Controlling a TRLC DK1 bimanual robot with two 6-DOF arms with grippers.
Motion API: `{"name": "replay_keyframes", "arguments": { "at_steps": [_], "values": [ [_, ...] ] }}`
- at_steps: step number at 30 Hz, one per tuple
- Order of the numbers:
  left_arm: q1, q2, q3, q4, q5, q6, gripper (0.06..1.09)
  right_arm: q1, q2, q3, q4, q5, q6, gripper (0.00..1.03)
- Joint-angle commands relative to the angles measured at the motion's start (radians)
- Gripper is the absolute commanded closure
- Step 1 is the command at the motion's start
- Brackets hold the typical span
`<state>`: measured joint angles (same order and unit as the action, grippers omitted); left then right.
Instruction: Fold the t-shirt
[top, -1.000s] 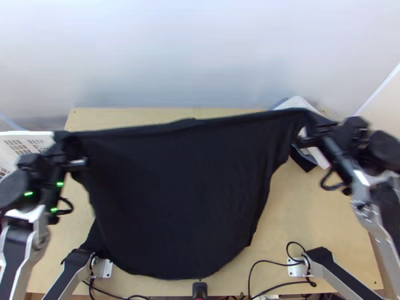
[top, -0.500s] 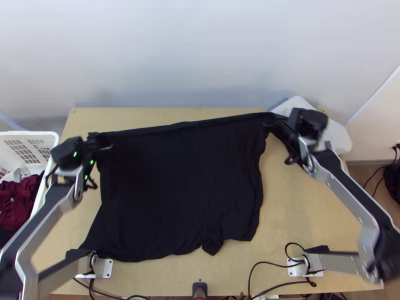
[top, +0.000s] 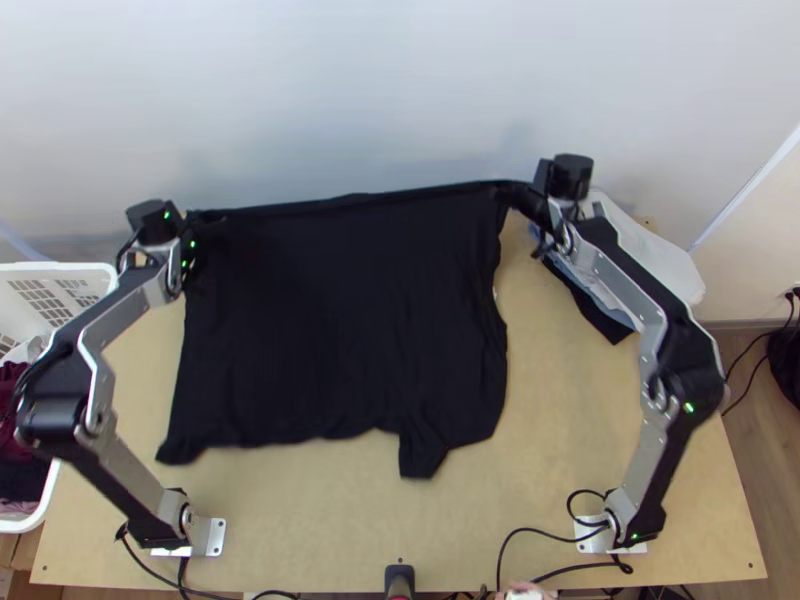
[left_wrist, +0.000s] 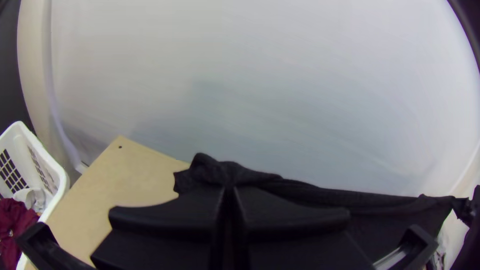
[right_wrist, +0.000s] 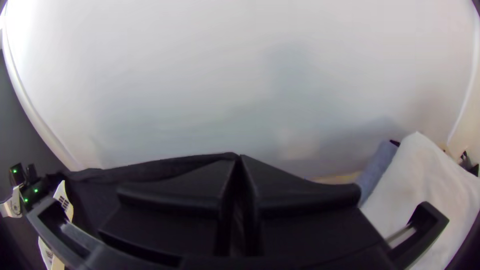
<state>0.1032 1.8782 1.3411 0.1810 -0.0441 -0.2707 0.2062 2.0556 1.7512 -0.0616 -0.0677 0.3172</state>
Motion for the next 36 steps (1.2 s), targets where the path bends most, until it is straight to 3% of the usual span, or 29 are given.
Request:
{"name": "replay_keyframes", "arguments": {
  "at_steps": [1, 8, 9, 10, 13, 15, 17, 20, 25, 27, 29, 33, 36],
  "values": [
    [0.041, 0.108, 0.119, -0.034, -0.051, -0.030, 1.05, -0.056, 0.103, 0.145, -0.035, 0.080, 0.031, 1.00],
    [0.024, 0.237, 0.277, -0.095, -0.056, -0.028, 1.05, -0.053, 0.235, 0.321, -0.078, 0.135, 0.033, 1.00],
    [0.023, 0.245, 0.291, -0.103, -0.057, -0.027, 1.00, -0.054, 0.238, 0.329, -0.081, 0.137, 0.042, 0.98],
    [0.021, 0.246, 0.300, -0.117, -0.056, -0.027, 0.90, -0.056, 0.238, 0.335, -0.086, 0.137, 0.051, 0.88],
    [0.010, 0.251, 0.375, -0.247, -0.051, -0.025, 0.38, -0.059, 0.233, 0.378, -0.147, 0.137, 0.068, 0.53],
    [0.009, 0.268, 0.454, -0.341, -0.056, -0.028, 0.20, -0.062, 0.216, 0.390, -0.175, 0.135, 0.085, 0.44],
    [0.013, 0.282, 0.517, -0.403, -0.053, -0.038, 0.11, -0.065, 0.184, 0.381, -0.176, 0.137, 0.112, 0.40],
    [0.026, 0.280, 0.556, -0.417, -0.053, -0.058, 0.11, -0.070, 0.135, 0.380, -0.244, 0.135, 0.214, 0.20],
    [0.049, 0.222, 0.592, -0.505, -0.033, -0.061, 0.11, -0.065, 0.001, 0.364, -0.507, 0.109, 0.335, 0.17],
    [0.062, 0.176, 0.590, -0.558, 0.000, -0.061, 0.11, -0.042, -0.064, 0.349, -0.644, 0.083, 0.353, 0.03],
    [0.076, 0.125, 0.587, -0.618, 0.043, -0.061, 0.11, -0.028, -0.123, 0.337, -0.759, 0.054, 0.347, 0.03],
    [0.104, 0.004, 0.546, -0.706, 0.110, -0.044, 0.11, -0.036, -0.216, 0.274, -0.939, -0.172, 0.350, 0.04],
    [0.133, -0.100, 0.487, -0.752, 0.196, -0.013, 0.11, -0.050, -0.262, 0.199, -1.083, -0.285, 0.312, 0.04]
  ]
}}
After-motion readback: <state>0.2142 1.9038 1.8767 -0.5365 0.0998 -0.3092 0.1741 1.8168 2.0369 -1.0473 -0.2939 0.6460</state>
